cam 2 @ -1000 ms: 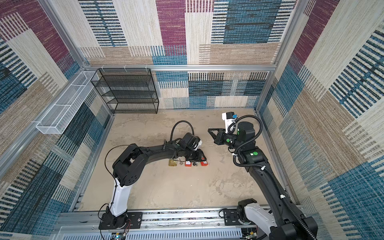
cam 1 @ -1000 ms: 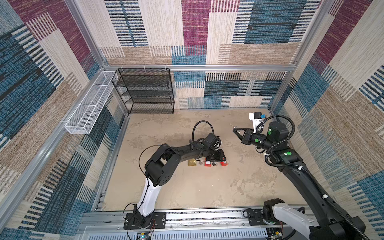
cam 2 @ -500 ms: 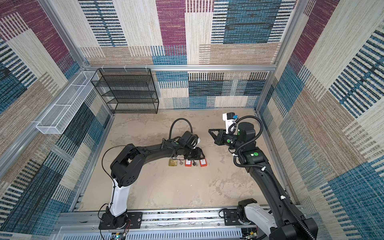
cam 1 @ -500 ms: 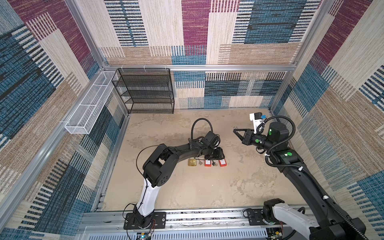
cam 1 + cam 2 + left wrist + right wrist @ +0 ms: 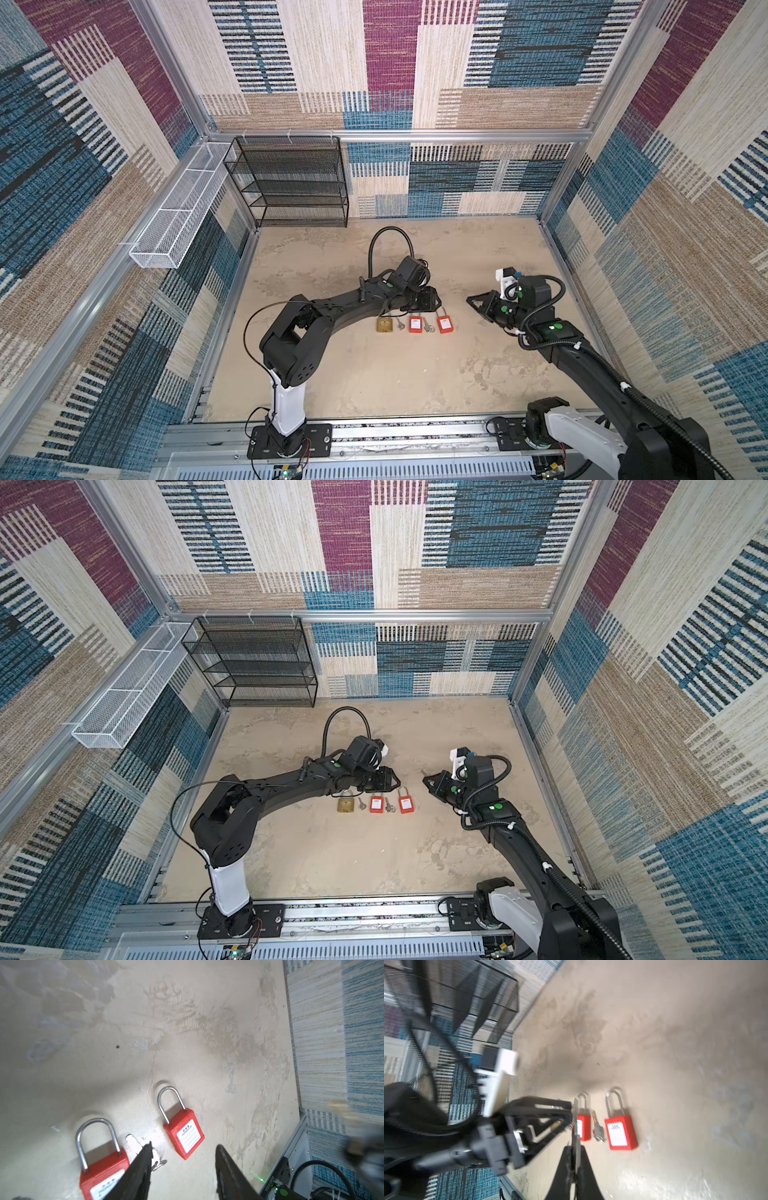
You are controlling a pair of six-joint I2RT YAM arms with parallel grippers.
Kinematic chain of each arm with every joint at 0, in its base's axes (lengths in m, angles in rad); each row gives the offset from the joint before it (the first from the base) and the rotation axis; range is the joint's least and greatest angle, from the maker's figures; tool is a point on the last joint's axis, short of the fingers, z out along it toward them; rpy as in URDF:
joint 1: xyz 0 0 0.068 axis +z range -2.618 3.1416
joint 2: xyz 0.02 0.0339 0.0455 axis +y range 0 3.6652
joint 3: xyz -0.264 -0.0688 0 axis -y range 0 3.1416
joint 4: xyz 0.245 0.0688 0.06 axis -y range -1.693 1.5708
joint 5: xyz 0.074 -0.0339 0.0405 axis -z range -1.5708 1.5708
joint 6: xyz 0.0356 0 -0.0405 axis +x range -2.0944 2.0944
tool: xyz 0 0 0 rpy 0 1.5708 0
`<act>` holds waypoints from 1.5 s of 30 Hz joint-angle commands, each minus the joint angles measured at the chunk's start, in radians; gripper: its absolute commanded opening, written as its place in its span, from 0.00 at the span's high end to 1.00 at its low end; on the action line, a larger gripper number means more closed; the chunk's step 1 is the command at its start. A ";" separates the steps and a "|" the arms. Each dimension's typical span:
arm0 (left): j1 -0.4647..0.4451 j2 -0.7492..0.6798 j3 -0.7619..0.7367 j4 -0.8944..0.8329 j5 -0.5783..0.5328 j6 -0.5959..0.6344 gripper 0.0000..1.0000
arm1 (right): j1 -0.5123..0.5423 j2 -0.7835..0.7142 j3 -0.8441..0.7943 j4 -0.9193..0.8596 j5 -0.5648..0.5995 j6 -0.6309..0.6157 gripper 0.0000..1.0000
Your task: Lock with the key
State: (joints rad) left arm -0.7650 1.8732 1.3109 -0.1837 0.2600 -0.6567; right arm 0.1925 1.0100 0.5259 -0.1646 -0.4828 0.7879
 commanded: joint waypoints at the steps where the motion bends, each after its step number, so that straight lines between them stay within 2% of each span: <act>1: 0.012 -0.053 -0.032 0.027 -0.045 0.003 0.50 | 0.001 0.001 -0.069 0.124 0.031 0.113 1.00; 9: 0.038 -0.127 -0.107 0.058 -0.038 -0.011 0.49 | 0.001 0.071 -0.175 0.274 0.025 0.183 0.99; 20: 0.045 -0.154 -0.114 0.050 -0.036 -0.005 0.50 | 0.005 0.287 -0.162 0.444 -0.082 0.187 0.97; 28: 0.049 -0.161 -0.124 0.052 -0.037 -0.009 0.50 | 0.009 0.357 -0.158 0.499 -0.114 0.183 0.94; 37: 0.050 -0.161 -0.124 0.049 -0.033 -0.011 0.50 | 0.016 0.365 -0.167 0.468 -0.085 0.189 0.70; 42: 0.052 -0.163 -0.125 0.046 -0.033 -0.010 0.50 | 0.019 0.366 -0.146 0.397 -0.064 0.167 0.46; 45: 0.055 -0.168 -0.130 0.045 -0.035 -0.009 0.50 | 0.021 0.342 -0.133 0.337 -0.029 0.166 0.35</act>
State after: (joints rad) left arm -0.7136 1.7176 1.1858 -0.1463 0.2352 -0.6590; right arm 0.2119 1.3701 0.3798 0.2253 -0.5537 0.9661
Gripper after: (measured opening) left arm 0.504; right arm 0.640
